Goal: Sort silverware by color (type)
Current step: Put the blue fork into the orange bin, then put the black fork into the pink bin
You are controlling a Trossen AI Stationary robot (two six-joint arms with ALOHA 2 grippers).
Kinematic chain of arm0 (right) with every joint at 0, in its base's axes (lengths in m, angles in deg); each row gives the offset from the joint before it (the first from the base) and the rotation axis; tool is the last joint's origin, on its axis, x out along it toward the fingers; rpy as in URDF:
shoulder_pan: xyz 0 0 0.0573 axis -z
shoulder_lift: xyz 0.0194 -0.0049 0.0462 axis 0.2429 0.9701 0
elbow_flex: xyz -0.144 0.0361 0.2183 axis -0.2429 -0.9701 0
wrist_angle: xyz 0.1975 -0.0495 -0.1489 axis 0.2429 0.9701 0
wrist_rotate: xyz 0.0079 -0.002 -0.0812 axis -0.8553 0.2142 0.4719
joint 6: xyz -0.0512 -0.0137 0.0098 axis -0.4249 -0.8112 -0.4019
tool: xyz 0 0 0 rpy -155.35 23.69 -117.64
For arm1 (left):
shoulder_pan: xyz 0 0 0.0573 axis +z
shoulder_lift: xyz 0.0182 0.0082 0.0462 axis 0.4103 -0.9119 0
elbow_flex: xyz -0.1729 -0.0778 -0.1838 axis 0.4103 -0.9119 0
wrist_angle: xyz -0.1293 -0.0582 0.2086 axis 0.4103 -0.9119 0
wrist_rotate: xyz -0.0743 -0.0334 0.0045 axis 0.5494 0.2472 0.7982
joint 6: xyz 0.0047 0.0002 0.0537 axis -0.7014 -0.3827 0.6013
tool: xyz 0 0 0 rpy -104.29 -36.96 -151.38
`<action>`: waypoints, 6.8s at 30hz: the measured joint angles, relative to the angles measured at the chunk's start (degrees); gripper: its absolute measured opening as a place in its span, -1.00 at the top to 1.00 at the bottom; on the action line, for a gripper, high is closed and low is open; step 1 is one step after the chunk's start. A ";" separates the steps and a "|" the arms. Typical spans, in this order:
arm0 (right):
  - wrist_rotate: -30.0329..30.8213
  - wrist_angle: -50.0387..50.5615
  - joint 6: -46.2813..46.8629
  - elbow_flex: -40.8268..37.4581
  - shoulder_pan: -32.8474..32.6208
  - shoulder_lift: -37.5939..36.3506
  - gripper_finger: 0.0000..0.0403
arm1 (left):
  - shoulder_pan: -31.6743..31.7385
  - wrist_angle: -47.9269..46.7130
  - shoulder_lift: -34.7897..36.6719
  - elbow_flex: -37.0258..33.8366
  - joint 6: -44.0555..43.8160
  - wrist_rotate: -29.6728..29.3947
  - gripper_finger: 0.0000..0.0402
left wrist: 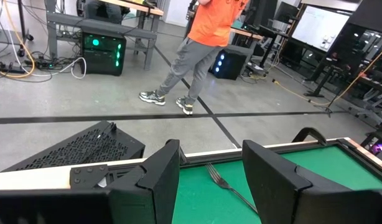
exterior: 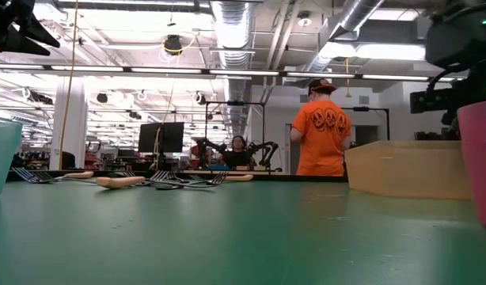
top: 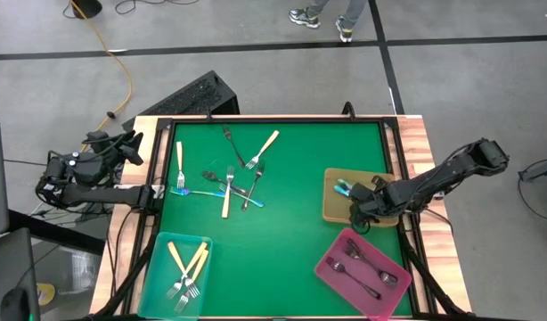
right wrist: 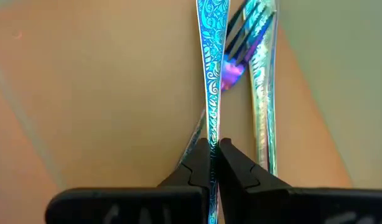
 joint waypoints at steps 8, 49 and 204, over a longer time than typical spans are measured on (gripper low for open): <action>-2.63 -1.66 -3.37 0.02 3.18 0.01 0.82 | 0.02 0.00 0.00 0.00 0.00 0.00 0.21; -2.99 -1.22 -5.69 0.63 4.28 0.01 0.45 | 0.00 0.01 0.00 0.00 0.00 0.01 0.21; 3.32 -18.64 -6.71 60.67 20.23 60.25 0.45 | 0.02 -0.02 -0.02 0.00 -0.42 0.17 0.21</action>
